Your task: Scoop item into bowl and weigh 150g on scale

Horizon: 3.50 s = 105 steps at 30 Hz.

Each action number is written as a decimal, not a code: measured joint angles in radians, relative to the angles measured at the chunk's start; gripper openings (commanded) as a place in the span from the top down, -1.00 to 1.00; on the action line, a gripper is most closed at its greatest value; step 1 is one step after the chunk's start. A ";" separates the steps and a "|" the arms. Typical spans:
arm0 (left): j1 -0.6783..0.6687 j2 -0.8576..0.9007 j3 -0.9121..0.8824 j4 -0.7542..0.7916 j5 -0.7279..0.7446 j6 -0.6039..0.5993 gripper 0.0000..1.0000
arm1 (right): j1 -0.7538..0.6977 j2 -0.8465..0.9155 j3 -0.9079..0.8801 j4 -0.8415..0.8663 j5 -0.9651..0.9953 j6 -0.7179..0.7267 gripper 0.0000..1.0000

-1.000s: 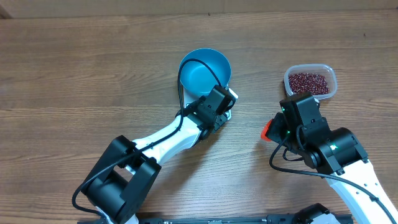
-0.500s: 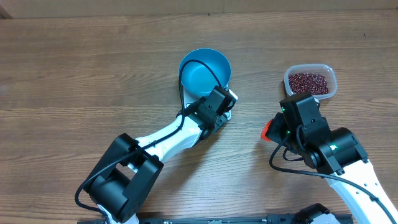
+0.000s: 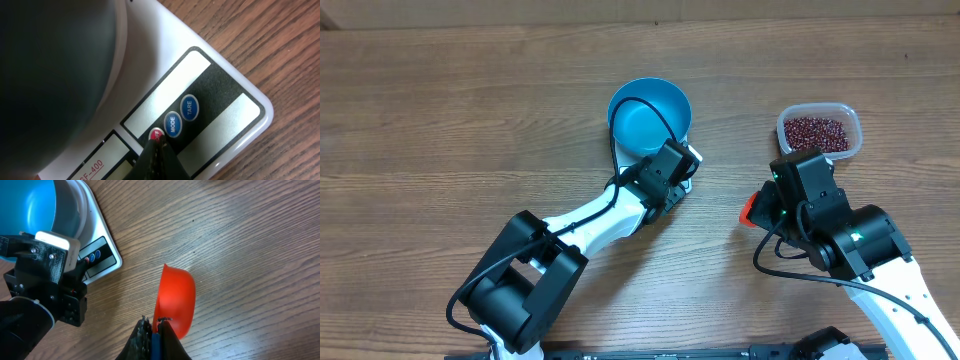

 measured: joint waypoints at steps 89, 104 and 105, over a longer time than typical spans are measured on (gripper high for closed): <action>0.026 0.013 0.000 0.042 0.035 0.000 0.91 | 0.000 0.000 0.000 0.000 0.000 0.000 0.93; 0.026 0.013 0.000 0.042 0.042 0.000 0.92 | 0.000 0.000 0.000 0.001 0.000 0.000 0.92; 0.026 0.013 0.000 0.042 0.042 0.000 0.91 | 0.000 0.000 0.000 0.001 0.000 0.000 0.93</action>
